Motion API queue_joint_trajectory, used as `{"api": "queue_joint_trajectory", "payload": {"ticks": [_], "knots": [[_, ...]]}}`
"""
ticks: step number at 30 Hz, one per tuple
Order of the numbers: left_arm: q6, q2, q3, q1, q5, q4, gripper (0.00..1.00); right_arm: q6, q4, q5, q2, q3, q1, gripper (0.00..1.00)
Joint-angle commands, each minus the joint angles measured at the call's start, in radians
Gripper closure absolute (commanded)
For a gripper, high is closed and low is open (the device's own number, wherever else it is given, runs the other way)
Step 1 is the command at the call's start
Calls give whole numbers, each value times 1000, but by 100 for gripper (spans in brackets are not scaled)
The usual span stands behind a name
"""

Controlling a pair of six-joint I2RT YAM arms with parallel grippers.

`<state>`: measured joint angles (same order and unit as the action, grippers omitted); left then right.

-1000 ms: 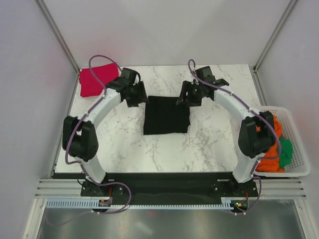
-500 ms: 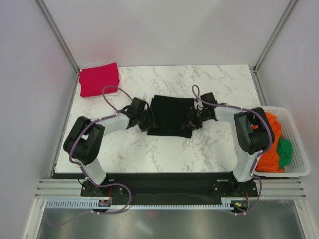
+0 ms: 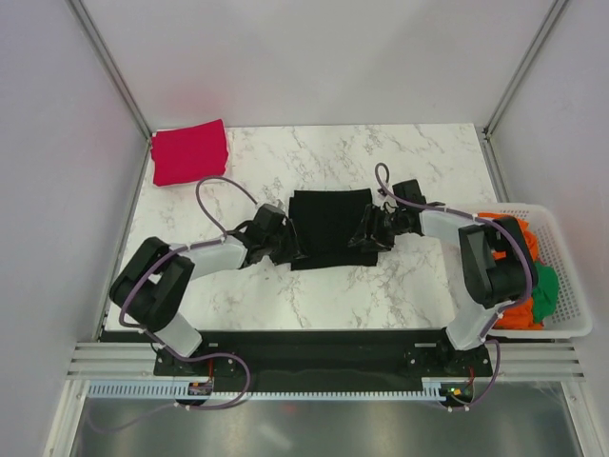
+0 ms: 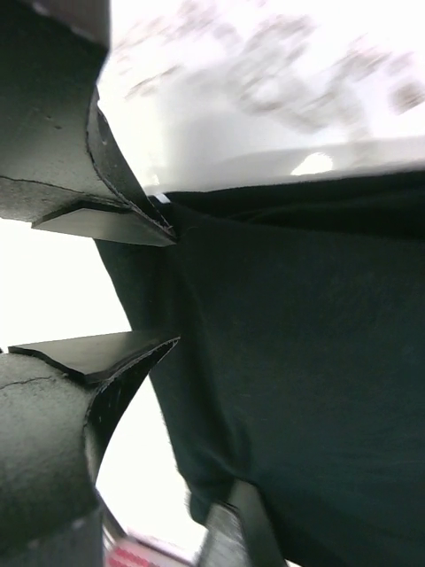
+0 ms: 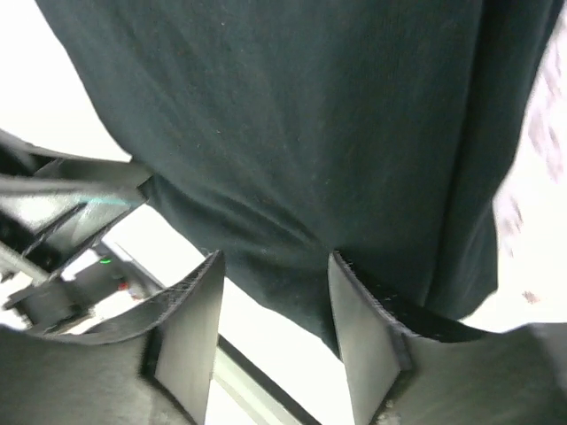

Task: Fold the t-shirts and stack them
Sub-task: Fold the tshirt, then neatly place the folded tshirt to the corner

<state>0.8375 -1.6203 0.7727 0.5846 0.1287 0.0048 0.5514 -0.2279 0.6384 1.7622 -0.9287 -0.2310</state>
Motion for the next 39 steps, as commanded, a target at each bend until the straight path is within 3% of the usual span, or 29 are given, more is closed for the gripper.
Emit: {"api": "queue_joint_trajectory", "payload": {"ticks": [1, 6, 9, 10, 11, 14, 19, 27, 39], "knots": [[21, 62, -26, 56, -115, -150, 48, -105, -209, -247, -76, -48, -17, 40], [12, 204, 103, 86, -202, -340, 41, -90, -289, -197, -199, -101, -36, 37], [-55, 290, 166, 83, -270, -410, 18, -106, -304, -190, -250, -53, -36, 37], [-101, 307, 171, 78, -294, -408, 4, -120, -310, -216, -266, -39, -37, 37], [-121, 319, 174, 69, -319, -407, 0, -129, -318, -245, -274, -29, -37, 36], [-205, 310, 171, -37, -276, -330, 0, -157, -320, -278, -270, 25, -37, 34], [-261, 186, 174, -176, -69, -119, 1, -146, -237, -233, -222, 108, -39, 34], [-293, -126, 303, -206, 60, 55, 5, -163, -232, -304, -138, 125, -37, 35], [-264, -375, 381, -244, 135, 156, 17, -163, -240, -335, -118, 143, -37, 37]]}}
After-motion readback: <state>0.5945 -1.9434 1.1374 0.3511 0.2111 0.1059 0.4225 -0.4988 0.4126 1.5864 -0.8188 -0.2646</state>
